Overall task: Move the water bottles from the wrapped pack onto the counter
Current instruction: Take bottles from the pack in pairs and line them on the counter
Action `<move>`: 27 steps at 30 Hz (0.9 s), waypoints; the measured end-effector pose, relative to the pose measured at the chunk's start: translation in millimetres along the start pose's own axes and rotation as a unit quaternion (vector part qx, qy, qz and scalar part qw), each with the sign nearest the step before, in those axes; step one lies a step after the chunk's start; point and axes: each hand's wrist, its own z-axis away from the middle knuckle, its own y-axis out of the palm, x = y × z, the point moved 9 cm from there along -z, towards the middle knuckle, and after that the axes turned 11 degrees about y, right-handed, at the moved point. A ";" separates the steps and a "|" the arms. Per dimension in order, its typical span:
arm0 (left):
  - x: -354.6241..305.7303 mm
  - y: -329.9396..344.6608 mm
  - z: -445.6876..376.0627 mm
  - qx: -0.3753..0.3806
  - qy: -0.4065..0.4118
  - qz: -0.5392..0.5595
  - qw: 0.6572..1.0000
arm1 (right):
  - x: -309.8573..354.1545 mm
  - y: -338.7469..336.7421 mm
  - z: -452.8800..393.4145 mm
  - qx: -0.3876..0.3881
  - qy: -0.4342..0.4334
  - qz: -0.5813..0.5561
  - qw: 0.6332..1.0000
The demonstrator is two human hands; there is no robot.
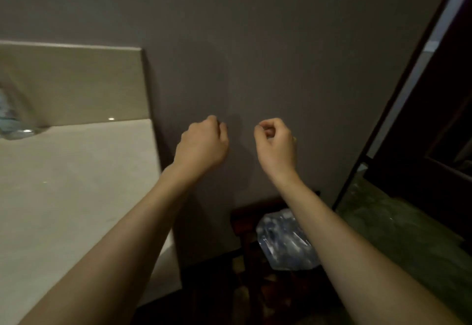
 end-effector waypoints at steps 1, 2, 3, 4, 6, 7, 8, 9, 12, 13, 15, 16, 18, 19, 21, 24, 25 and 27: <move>-14.0 14.7 -0.3 0.012 -0.005 0.021 1.000 | -16.6 -16.8 -4.1 -0.007 0.013 -0.001 1.000; -26.4 29.3 -0.3 0.024 -0.011 0.043 0.999 | -32.5 -31.1 -7.8 -0.011 0.027 0.001 1.000; -38.7 44.7 -0.5 0.037 -0.015 0.062 0.997 | -48.3 -43.6 -11.9 -0.012 0.042 0.002 0.999; -52.1 61.9 -1.2 0.051 -0.014 0.075 0.996 | -64.7 -56.3 -16.4 -0.015 0.057 0.003 0.998; -78.0 98.1 -2.9 0.082 -0.006 0.084 0.993 | -95.8 -78.4 -25.3 -0.024 0.081 0.011 0.996; -89.3 117.0 -4.0 0.097 -0.004 0.086 0.992 | -111.0 -88.5 -29.9 -0.028 0.092 0.020 0.995; -98.3 135.8 -5.1 0.111 -0.005 0.088 0.990 | -125.6 -97.0 -34.5 -0.029 0.103 0.029 0.994; -105.1 154.4 -6.2 0.124 -0.008 0.089 0.988 | -140.7 -103.5 -39.6 -0.025 0.114 0.038 0.992; -113.4 211.5 -10.1 0.164 -0.023 0.086 0.982 | -189.3 -113.8 -57.0 -0.002 0.158 0.069 0.985; -113.4 230.6 -12.0 0.178 -0.030 0.087 0.980 | -205.4 -115.1 -64.4 0.005 0.171 0.075 0.982; -111.0 268.8 -17.8 0.205 -0.043 0.091 0.974 | -238.4 -115.7 -81.6 0.017 0.194 0.080 0.978; -108.9 287.8 -21.9 0.217 -0.053 0.093 0.970 | -255.0 -114.8 -90.8 0.022 0.204 0.084 0.975; -103.7 326.3 -32.3 0.237 -0.079 0.100 0.963 | -290.9 -109.1 -109.8 0.045 0.232 0.096 0.967; -101.2 345.7 -37.0 0.248 -0.092 0.103 0.959 | -309.8 -104.5 -118.0 0.061 0.250 0.102 0.961; -95.9 383.6 -43.0 0.273 -0.118 0.110 0.948 | -346.5 -94.7 -131.2 0.095 0.283 0.114 0.947; -88.3 432.9 -48.4 0.301 -0.135 0.109 0.938 | -393.9 -83.5 -149.3 0.137 0.317 0.131 0.929; -85.7 446.6 -48.9 0.308 -0.141 0.106 0.935 | -408.6 -80.4 -154.7 0.149 0.329 0.138 0.922; -78.8 471.0 -47.5 0.324 -0.156 0.101 0.927 | -434.8 -75.2 -161.1 0.173 0.354 0.150 0.907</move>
